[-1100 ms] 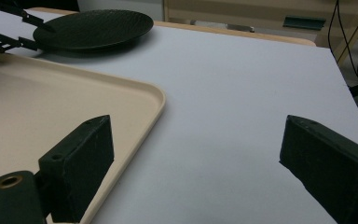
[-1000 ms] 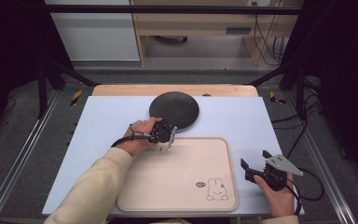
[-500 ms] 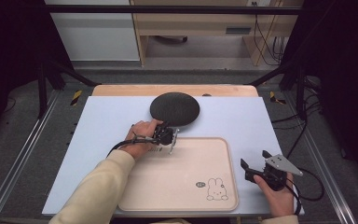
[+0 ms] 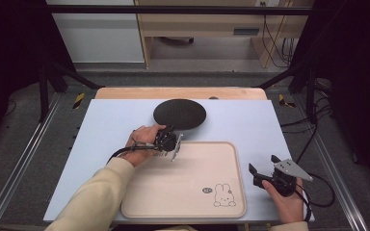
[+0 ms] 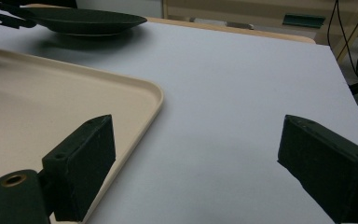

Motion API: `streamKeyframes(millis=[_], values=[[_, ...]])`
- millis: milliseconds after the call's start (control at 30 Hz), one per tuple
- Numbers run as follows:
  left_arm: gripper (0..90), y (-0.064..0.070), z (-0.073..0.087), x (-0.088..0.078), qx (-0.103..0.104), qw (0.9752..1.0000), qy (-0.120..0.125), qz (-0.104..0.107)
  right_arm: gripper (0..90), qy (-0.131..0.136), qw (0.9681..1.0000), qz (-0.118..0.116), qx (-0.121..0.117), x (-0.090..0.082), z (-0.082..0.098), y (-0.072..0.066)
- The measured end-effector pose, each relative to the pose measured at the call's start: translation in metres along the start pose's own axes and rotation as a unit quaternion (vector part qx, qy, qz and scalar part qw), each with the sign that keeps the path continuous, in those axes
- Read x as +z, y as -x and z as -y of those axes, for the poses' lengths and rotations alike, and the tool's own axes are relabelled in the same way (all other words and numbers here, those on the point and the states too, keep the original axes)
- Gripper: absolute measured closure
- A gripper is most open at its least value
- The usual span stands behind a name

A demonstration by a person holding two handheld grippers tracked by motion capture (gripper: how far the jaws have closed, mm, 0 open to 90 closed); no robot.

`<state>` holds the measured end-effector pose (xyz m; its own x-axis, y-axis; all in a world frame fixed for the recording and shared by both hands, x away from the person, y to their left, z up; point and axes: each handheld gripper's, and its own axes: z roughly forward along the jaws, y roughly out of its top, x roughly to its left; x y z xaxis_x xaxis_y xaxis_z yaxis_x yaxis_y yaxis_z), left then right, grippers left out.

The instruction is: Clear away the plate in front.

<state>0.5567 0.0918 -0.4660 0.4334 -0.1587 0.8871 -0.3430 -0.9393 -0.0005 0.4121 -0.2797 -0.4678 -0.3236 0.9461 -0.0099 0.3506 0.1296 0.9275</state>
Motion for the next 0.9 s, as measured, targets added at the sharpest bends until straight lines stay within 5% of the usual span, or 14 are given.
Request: streamKeyframes(millis=[333, 900], values=[[84.2, 0.012, -0.003, -0.036, 0.025, 0.9984, 0.041, -0.03, 11.2, -0.001, 1.0, 0.003, 0.001, 0.0, 0.0, 0.001], [84.0, 0.022, -0.014, -0.087, 0.024, 0.9928, 0.105, -0.051, 11.2, -0.003, 1.0, 0.007, 0.001, 0.001, 0.0, 0.001]])
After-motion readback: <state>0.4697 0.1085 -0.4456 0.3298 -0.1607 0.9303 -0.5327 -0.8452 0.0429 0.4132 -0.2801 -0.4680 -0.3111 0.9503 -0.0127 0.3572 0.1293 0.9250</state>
